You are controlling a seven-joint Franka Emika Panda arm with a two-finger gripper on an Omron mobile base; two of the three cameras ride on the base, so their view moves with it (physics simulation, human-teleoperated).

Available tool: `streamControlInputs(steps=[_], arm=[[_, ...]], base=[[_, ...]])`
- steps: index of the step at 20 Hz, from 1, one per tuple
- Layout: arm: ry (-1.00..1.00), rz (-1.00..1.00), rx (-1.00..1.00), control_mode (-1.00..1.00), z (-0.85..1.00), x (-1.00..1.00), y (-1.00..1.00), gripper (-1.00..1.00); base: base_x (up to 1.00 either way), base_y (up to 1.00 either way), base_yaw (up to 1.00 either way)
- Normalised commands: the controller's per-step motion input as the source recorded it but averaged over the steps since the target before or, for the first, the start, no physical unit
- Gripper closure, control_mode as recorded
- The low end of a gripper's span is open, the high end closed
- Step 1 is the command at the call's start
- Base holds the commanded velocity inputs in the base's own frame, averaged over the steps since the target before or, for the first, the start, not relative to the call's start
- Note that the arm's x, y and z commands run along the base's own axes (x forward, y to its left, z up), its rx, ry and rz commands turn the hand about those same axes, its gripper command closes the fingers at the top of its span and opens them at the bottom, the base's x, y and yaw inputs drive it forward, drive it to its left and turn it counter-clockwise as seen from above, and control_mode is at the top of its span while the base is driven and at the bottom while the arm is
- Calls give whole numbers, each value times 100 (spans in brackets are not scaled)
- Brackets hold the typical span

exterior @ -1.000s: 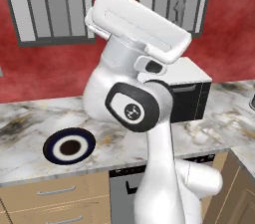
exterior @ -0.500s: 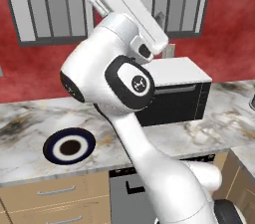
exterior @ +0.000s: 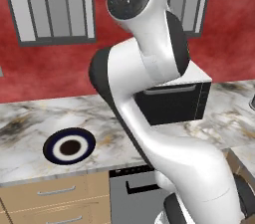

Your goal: Pick up the bagel from the plate, place it on the toaster oven rack, close the door, and set the timer.

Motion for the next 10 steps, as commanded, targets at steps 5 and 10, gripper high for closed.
streamControlInputs(steps=[5, 10], arm=[[64, 8, -3, -100, -94, 21, -81, -100], [53, 29, -11, -100, -100, 15, -100, -100]], base=[[0, 0, 0], [0, 0, 0]])
